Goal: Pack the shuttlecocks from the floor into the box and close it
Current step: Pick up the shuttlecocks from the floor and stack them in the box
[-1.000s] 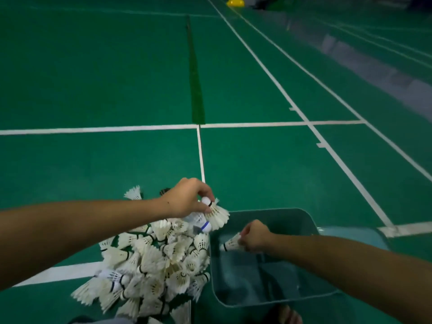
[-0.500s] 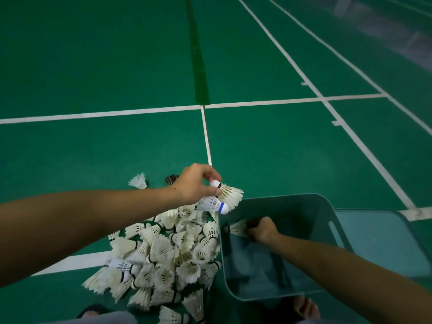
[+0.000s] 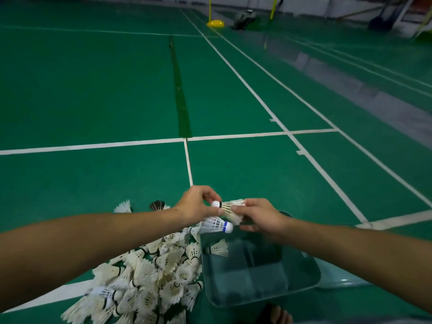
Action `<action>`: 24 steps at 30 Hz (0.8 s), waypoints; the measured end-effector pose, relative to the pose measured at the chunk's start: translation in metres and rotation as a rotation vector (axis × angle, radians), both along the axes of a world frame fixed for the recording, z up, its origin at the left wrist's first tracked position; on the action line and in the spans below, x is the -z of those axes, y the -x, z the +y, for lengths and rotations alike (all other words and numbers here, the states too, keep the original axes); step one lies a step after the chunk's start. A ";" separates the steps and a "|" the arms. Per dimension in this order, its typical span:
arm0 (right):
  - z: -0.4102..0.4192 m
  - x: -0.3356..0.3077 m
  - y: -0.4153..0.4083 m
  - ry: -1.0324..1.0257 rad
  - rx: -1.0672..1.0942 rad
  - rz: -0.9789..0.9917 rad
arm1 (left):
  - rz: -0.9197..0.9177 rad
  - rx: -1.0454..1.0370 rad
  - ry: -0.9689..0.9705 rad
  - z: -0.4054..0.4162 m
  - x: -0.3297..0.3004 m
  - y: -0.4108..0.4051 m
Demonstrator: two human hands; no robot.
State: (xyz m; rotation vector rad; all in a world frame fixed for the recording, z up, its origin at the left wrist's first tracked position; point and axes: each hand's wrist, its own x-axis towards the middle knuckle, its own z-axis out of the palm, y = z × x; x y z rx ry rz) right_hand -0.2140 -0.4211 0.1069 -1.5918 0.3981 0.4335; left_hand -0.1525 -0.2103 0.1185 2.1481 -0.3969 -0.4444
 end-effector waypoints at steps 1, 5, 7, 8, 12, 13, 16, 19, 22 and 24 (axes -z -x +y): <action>-0.002 -0.002 0.000 -0.010 0.014 -0.005 | -0.001 -0.004 -0.002 -0.002 -0.002 0.003; -0.027 0.013 -0.008 0.269 0.001 -0.004 | 0.000 0.013 -0.066 0.007 0.007 0.011; -0.041 0.030 -0.011 0.500 -0.082 0.051 | -0.017 0.039 -0.112 0.015 0.016 0.011; -0.046 0.040 -0.012 0.582 -0.133 0.104 | -0.014 0.043 -0.126 0.017 0.021 0.010; -0.045 0.080 -0.017 0.786 -0.298 0.212 | 0.007 0.041 -0.159 0.017 0.034 0.003; -0.042 0.092 -0.020 0.814 -0.289 0.219 | -0.001 0.052 -0.166 0.014 0.036 0.000; -0.030 0.126 -0.025 0.832 -0.236 0.212 | -0.032 0.077 -0.188 0.009 0.043 -0.010; -0.024 0.149 -0.024 0.827 -0.162 0.213 | -0.043 0.126 -0.204 0.008 0.051 -0.019; -0.027 0.163 -0.025 0.822 -0.078 0.233 | -0.038 0.155 -0.205 0.009 0.057 -0.022; -0.031 0.170 -0.025 0.810 -0.049 0.245 | -0.037 0.145 -0.197 0.010 0.059 -0.021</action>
